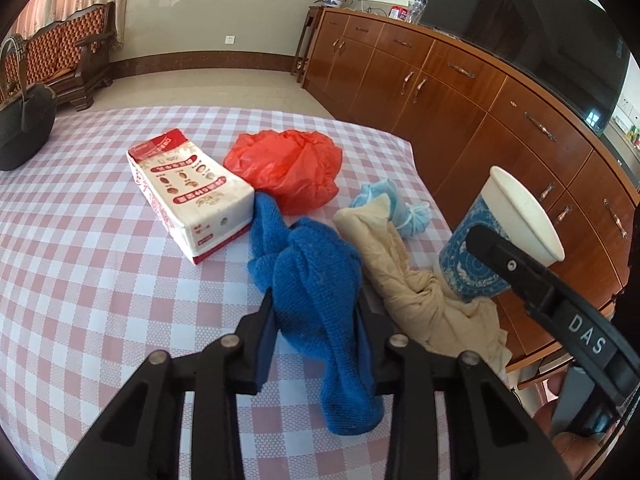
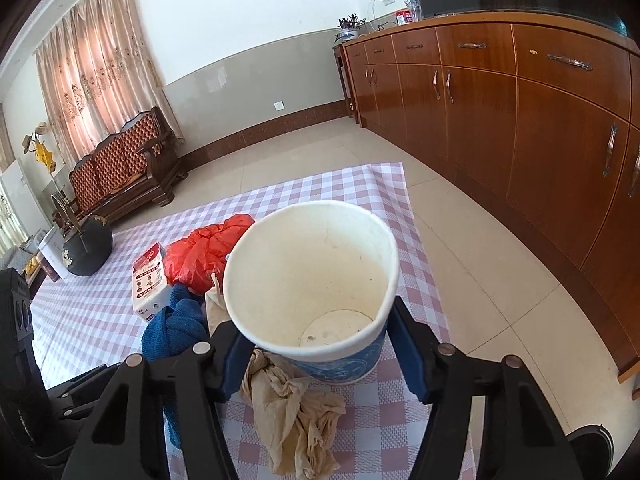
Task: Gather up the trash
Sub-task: 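Grasp the blue-patterned paper cup with the right gripper while the left gripper grasps the blue cloth, then carry the blue cup and blue cloth over the black trash bin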
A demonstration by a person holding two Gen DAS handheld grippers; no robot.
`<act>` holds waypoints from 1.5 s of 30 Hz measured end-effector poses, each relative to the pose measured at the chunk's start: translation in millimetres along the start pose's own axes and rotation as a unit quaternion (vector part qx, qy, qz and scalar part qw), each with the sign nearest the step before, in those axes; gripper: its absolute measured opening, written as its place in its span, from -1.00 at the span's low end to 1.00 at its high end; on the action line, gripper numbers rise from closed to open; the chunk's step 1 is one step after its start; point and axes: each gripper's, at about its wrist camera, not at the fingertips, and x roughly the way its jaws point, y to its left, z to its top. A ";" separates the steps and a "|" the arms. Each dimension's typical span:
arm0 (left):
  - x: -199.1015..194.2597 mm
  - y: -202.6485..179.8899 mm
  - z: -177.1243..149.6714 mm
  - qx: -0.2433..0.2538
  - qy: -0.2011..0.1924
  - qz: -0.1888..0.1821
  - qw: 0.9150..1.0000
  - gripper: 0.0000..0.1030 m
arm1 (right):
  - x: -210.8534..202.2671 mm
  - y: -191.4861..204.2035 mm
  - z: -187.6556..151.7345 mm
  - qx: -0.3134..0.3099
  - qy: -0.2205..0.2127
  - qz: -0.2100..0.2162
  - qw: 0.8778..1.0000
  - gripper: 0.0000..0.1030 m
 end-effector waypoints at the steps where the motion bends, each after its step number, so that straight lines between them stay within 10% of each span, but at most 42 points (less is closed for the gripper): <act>1: -2.8 -0.5 -0.7 0.000 -0.003 -0.001 1.000 -0.32 | -3.0 -0.5 0.5 0.001 -0.002 0.000 1.000 0.25; 26: -103.0 -18.3 -48.6 0.036 -0.031 -0.032 0.998 -0.32 | -140.1 1.9 -52.7 0.005 -0.020 0.015 1.000 0.25; 45: -123.3 -133.9 -98.7 0.119 -0.003 -0.126 0.985 -0.32 | -247.5 -82.6 -120.6 0.069 -0.033 -0.067 0.995 0.24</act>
